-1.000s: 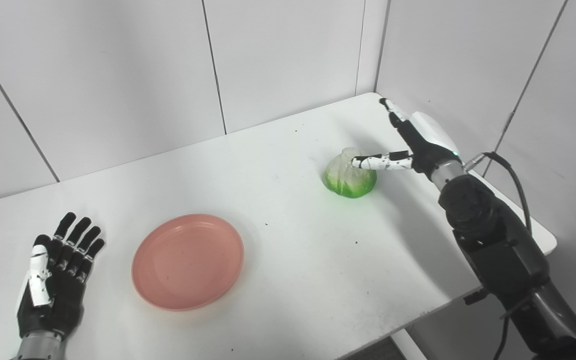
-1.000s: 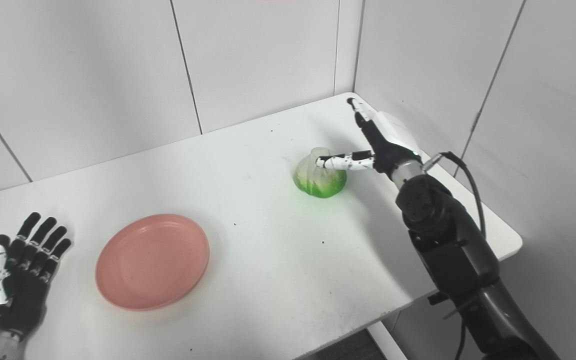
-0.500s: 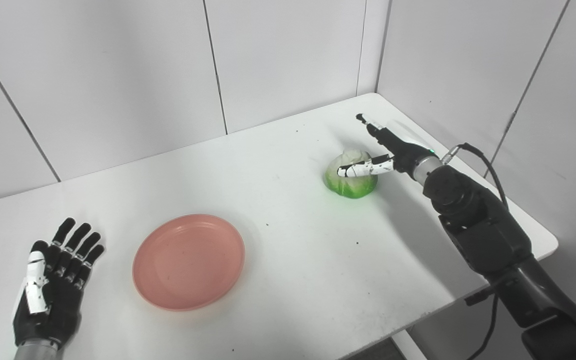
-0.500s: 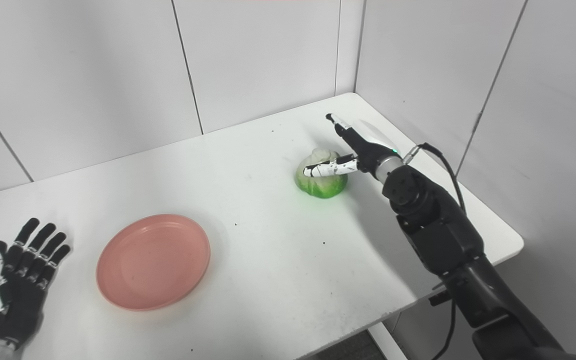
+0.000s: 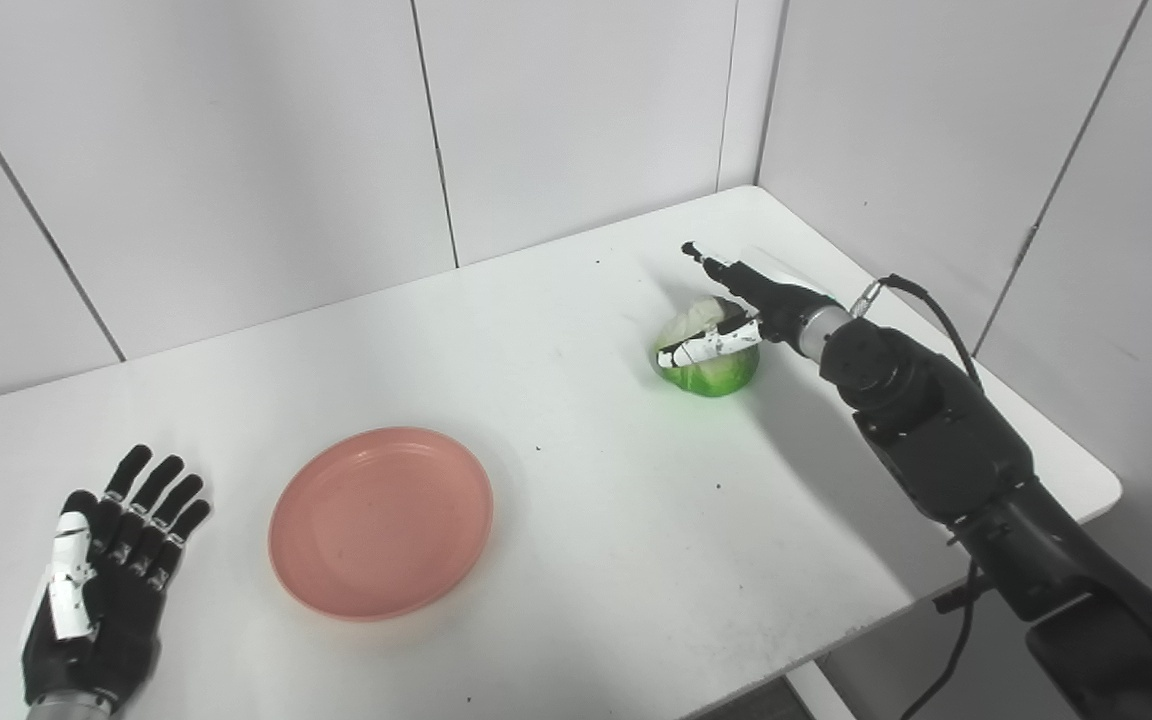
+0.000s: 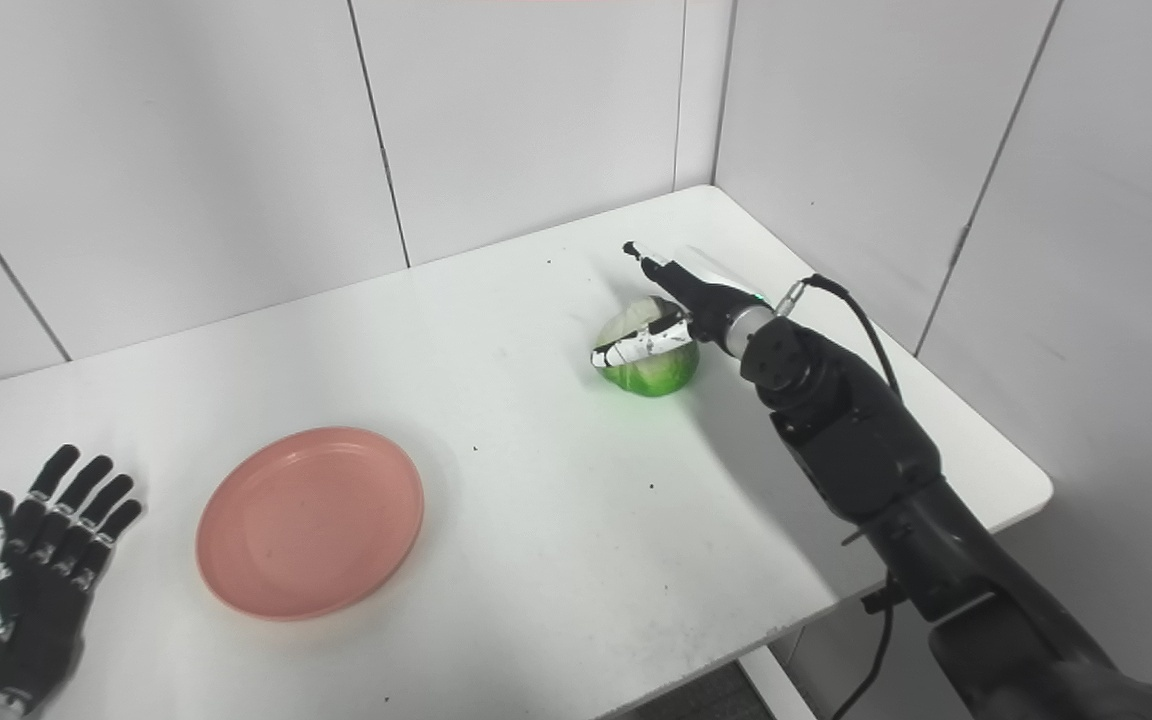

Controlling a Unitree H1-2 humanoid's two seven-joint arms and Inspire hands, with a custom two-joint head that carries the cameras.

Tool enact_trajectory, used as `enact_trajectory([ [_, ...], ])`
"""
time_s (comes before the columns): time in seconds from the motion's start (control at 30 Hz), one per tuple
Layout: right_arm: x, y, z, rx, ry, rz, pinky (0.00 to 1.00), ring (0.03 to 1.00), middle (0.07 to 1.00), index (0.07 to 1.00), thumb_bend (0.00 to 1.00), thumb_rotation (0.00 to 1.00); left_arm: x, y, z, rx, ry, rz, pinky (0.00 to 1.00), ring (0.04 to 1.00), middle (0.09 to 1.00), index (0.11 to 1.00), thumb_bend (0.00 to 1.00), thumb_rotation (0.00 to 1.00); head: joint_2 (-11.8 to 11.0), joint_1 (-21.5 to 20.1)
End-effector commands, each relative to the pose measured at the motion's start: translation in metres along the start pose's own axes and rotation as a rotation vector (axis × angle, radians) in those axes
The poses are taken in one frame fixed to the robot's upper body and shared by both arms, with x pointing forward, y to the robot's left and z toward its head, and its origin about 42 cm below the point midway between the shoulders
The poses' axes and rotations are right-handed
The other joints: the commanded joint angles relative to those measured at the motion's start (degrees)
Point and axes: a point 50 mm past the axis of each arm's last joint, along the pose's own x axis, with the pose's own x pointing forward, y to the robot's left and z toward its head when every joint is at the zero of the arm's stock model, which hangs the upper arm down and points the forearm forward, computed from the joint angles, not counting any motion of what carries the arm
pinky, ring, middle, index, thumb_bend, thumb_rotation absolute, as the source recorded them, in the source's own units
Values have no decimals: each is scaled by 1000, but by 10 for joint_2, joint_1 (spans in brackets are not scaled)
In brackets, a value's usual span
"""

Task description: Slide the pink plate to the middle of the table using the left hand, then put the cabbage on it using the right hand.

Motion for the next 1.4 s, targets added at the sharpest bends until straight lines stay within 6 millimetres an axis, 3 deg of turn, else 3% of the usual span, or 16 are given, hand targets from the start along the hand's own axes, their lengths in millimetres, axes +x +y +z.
enact_trajectory([
  [0.0,2,-29,15,-22,-28,-53,944,1000,1000,1000,1000,413,-13,11,-21,-10,116,49,891,874,890,890,473,999,0,0],
  [0.5,6,-30,4,-66,53,-23,930,995,1000,1000,1000,343,-16,11,-19,-8,114,42,890,879,896,894,476,1000,9,3],
  [0.83,11,-17,0,-58,65,18,912,980,1000,1000,1000,307,-16,11,-20,-7,112,32,897,880,897,899,478,1000,13,7],
  [0.97,14,-13,1,-65,60,-17,880,930,953,969,1000,231,-16,10,-20,-9,112,35,900,879,894,896,471,1000,12,8],
  [1.1,14,-9,1,-46,15,-68,752,784,800,819,992,112,-16,9,-20,-10,111,33,898,883,900,899,469,1000,12,10],
  [1.13,14,-8,1,-37,6,-77,628,646,669,673,938,61,-16,9,-20,-10,111,34,897,883,899,897,470,1000,12,10],
  [1.17,15,-6,1,-27,4,-87,606,622,646,647,929,52,-16,9,-20,-9,111,33,897,883,899,896,471,1000,12,11],
  [1.2,16,-4,1,-19,2,-96,540,554,587,569,729,91,-16,8,-20,-6,112,34,899,886,902,898,472,1000,12,11],
  [1.27,18,-1,1,-6,-1,-109,442,475,528,503,562,121,-15,8,-20,-4,113,32,902,886,902,899,473,1000,12,11],
  [1.37,20,1,2,8,-6,-122,390,444,509,487,521,127,-15,8,-20,-5,112,29,907,887,903,901,471,1000,11,12],
])
